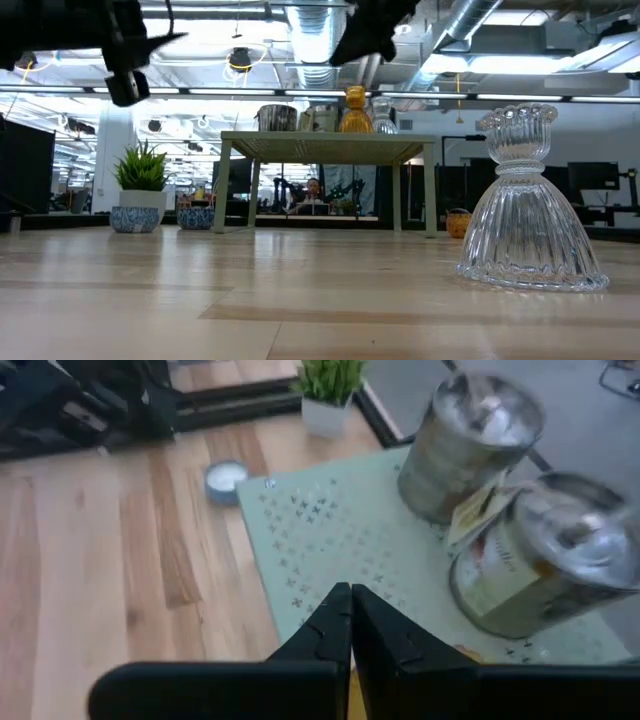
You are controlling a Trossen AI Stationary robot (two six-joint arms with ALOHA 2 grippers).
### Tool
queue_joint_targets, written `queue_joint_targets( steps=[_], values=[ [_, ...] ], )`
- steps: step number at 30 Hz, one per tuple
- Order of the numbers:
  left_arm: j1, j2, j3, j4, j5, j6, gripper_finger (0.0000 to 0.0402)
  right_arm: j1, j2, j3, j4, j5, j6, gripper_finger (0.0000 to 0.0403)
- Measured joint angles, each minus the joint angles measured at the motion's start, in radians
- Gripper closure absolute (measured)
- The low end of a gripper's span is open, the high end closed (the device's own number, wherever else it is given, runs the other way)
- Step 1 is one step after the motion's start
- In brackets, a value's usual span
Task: Pick & Place candle stick holders
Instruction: Put the orange candle holder on the shelf
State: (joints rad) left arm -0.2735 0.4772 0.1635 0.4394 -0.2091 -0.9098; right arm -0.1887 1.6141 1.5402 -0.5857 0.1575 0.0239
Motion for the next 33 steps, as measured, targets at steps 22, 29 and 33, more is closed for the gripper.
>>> queue_joint_targets(
  steps=[22,29,33],
  values=[
    [0.000,-0.452,-0.004,-0.584,-0.043,0.354,0.0398,0.060,-0.045,-0.069,-0.261,0.117,0.075,0.0403],
    [0.000,-0.417,-0.004,-0.576,-0.068,0.355,0.0389,0.026,-0.030,-0.108,-0.226,0.131,0.045,0.0403],
    [0.000,-0.406,-0.004,-0.573,-0.068,0.353,0.0390,0.015,-0.022,-0.108,-0.175,0.131,0.019,0.0403]
  ],
)
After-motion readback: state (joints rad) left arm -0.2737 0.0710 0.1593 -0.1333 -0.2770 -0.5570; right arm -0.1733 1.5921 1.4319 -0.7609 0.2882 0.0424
